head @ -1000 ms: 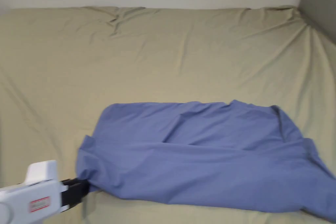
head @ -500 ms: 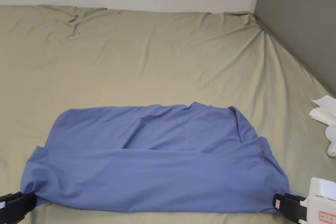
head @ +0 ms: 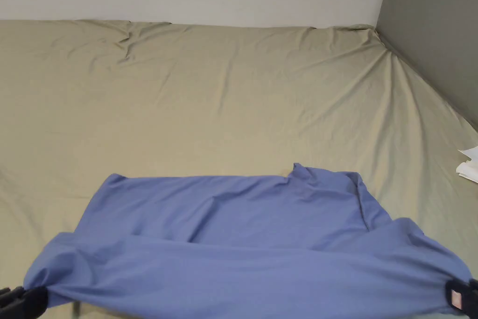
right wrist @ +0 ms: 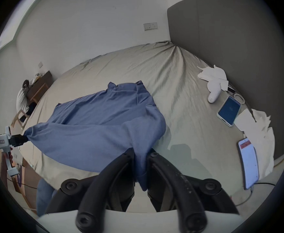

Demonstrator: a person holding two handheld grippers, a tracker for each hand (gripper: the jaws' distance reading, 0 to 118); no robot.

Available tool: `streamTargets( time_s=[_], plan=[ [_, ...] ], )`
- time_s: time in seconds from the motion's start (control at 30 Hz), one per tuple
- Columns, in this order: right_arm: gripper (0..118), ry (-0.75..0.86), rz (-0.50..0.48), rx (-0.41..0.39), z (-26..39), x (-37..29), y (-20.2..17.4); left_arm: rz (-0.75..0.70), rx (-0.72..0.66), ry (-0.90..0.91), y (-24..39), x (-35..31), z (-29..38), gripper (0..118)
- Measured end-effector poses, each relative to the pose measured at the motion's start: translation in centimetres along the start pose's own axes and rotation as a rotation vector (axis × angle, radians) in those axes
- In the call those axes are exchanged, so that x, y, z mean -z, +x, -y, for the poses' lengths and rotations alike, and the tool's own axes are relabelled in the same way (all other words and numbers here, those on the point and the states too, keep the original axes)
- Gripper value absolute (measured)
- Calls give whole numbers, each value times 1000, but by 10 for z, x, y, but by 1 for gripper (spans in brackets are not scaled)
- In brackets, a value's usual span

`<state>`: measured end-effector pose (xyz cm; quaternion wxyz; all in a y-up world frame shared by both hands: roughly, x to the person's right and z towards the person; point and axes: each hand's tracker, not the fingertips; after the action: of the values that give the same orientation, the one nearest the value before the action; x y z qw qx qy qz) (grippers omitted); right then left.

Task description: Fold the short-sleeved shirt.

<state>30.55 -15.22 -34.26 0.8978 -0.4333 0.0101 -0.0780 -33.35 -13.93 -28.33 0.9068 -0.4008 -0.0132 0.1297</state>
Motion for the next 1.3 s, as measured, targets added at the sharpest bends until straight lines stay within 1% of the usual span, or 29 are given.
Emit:
streamTargets(
  time_s=[0.03, 0.1, 0.2, 0.27, 0.3, 0.4, 0.43, 0.47, 0.5, 0.53, 0.57, 0.6, 0.63, 0.67, 0.7, 0.77, 0.8, 0.83, 0.87, 0.9, 0.93, 0.97, 1.0, 1.03, 1.07, 1.1, 1.17, 1.23, 1.3],
  plan=[
    [13, -23, -16, -28, 3, -10, -2, 1, -8, -20, -2, -7, 8, 7],
    [13, -87, -16, -25, 24, -12, 3, -8, -9, -51, -5, -15, 26, 7],
    [13, -210, -10, -68, 61, -6, 8, -47, -6, -135, -17, -13, 57, 7],
    [13, -235, 0, -74, 78, 6, 8, -39, -45, -176, -19, -7, 67, 7],
    [13, -237, 0, -69, 86, 16, 17, -36, -68, -179, -21, -2, 72, 7],
    [13, -237, 17, -48, 92, 32, 18, -49, -84, -197, -27, 17, 77, 7],
    [18, -238, 14, -48, 90, 34, 18, -53, -81, -199, -28, 21, 79, 11],
    [44, -226, 9, -46, 91, 35, 20, -55, -76, -201, -29, 24, 80, 38],
    [80, -211, 2, -57, 89, 33, 22, -54, -71, -207, -28, 24, 79, 80],
    [111, -216, 19, -68, 85, 31, 23, -61, -70, -221, -26, 23, 78, 117],
    [118, -207, 61, -49, 86, 24, 27, -71, -72, -220, -26, 21, 78, 114],
    [118, -144, 59, -17, 82, 13, 31, -66, -76, -206, -27, 17, 78, 114],
    [118, -43, 6, 35, 75, -4, 36, 12, -98, -100, -30, 2, 74, 111],
    [118, 64, -22, 94, 66, -21, 38, -15, -129, -49, -38, -9, 69, 107],
    [117, 153, -38, 121, 54, -36, 32, -21, -154, -9, -38, -17, 62, 107],
    [118, 297, -76, 134, 44, -58, 26, 32, -174, 78, -38, -30, 49, 115],
    [114, 331, -91, 145, 40, -66, 22, 65, -191, 110, -12, -38, 38, 116],
    [98, 353, -135, 144, 32, -76, 13, 122, -220, 129, -9, -41, 29, 112],
    [53, 390, -147, 142, 28, -81, 8, 182, -221, 144, -6, -40, 18, 85],
    [3, 411, -105, 119, 25, -80, 0, 186, -210, 175, -5, -33, 10, 47],
    [1, 419, -44, 123, 27, -80, -3, 166, -191, 180, -3, -22, 1, 3],
    [1, 414, -78, 97, 25, -81, -11, 87, -167, 219, 5, -12, -10, 0],
    [1, 409, -108, 67, 23, -80, -12, 47, -130, 190, 10, 1, -23, 0],
    [1, 417, -99, 76, 25, -79, -15, 60, -98, 156, 12, 19, -40, 0],
    [1, 423, -96, 73, 25, -78, -16, 56, -99, 145, 12, 40, -57, 0],
    [1, 416, -99, 55, 16, -78, -26, 55, -99, 152, 13, 58, -70, 0],
    [1, 413, -73, 44, 16, -72, -26, 16, -86, 128, 9, 96, -98, 0],
    [1, 407, -47, 51, 10, -69, -24, -20, -88, 60, 1, 131, -121, 0],
    [1, 387, -59, 79, 11, -65, -17, -64, -92, -19, -6, 162, -138, 0]
  ],
)
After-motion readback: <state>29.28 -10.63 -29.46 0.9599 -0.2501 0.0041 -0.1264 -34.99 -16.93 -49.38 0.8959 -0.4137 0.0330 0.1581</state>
